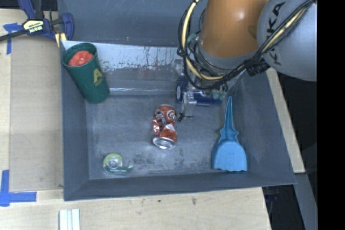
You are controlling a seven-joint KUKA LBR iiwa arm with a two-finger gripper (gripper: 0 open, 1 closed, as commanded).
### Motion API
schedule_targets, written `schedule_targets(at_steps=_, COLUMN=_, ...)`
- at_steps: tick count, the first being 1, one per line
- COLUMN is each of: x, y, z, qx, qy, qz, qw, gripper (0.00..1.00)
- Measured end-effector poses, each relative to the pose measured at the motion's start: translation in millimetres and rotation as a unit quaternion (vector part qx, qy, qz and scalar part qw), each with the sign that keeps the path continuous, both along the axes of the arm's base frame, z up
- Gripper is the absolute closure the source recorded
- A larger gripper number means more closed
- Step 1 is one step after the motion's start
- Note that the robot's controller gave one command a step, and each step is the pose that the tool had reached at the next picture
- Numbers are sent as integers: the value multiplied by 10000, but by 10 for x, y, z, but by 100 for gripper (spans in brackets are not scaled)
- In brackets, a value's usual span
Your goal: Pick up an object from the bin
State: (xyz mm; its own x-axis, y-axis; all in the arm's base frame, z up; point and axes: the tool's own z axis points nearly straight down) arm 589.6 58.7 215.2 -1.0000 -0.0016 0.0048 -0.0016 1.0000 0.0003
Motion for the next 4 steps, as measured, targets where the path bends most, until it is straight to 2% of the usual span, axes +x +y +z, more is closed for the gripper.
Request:
schedule_targets(at_steps=1, x=11, y=-2, z=50, qx=3, qy=-40, qz=-4, qw=10000, gripper=0)
schedule_targets(at_steps=2, x=0, y=-12, z=-112, qx=2, qy=-73, qz=461, qw=9989, gripper=0)
schedule_targets(at_steps=3, x=-70, y=-60, z=-687, qx=1, qy=-63, qz=1297, qw=9915, gripper=0)
schedule_targets(at_steps=4, x=-76, y=3, z=-1015, qx=2, qy=-46, qz=313, qw=9995, gripper=0)
